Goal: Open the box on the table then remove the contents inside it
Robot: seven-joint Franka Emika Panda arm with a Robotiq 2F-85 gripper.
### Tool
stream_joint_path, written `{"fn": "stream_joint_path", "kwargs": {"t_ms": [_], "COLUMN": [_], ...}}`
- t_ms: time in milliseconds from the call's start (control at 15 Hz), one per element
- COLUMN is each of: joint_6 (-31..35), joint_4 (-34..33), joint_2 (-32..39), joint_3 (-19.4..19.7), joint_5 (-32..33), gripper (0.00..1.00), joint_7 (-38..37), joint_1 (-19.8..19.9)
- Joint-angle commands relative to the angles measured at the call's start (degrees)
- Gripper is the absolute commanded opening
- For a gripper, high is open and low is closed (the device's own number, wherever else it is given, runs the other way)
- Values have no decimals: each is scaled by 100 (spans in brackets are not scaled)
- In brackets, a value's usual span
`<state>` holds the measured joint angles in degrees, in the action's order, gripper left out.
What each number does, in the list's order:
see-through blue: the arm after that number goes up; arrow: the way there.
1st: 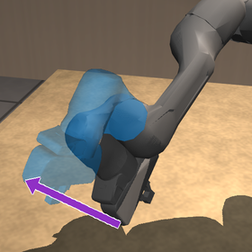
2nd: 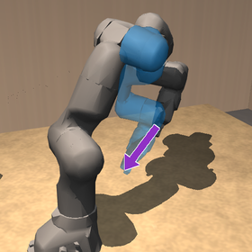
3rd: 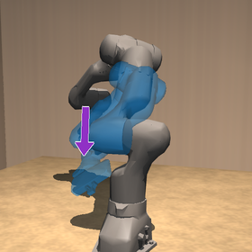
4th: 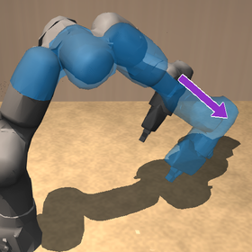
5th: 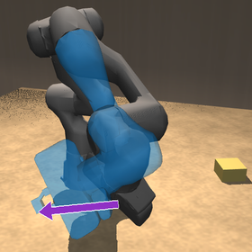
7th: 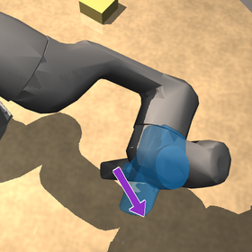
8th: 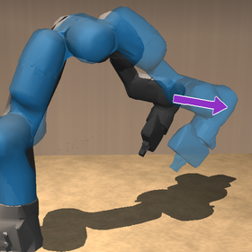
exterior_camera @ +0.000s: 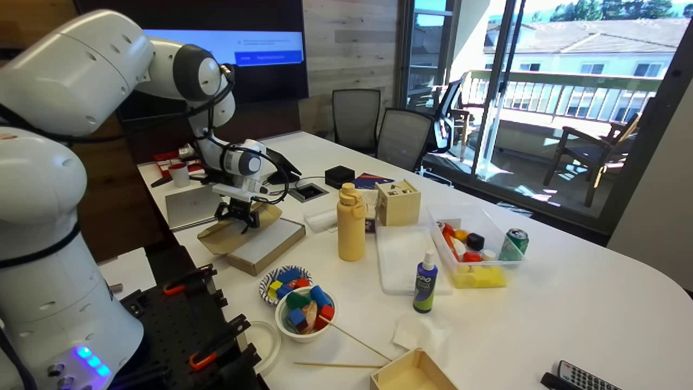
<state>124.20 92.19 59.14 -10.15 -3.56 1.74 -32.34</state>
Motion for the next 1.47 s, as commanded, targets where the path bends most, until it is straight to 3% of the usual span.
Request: {"fn": "stream_joint_path", "kwargs": {"t_ms": [0,400,600,1000,1400], "joint_6": [481,680,797,1041,1455], "joint_4": [315,592,664,1093,1679], "joint_2": [311,396,113,-385,-918], "joint_3": [-191,-131,-368,-1167,-1650], "joint_5": [146,439,159,-798,-1529], "gripper": [100,100,100,100,100], "joint_7": [16,-134,-220,220,612], "joint_1": [308,438,737,1733,2337]}}
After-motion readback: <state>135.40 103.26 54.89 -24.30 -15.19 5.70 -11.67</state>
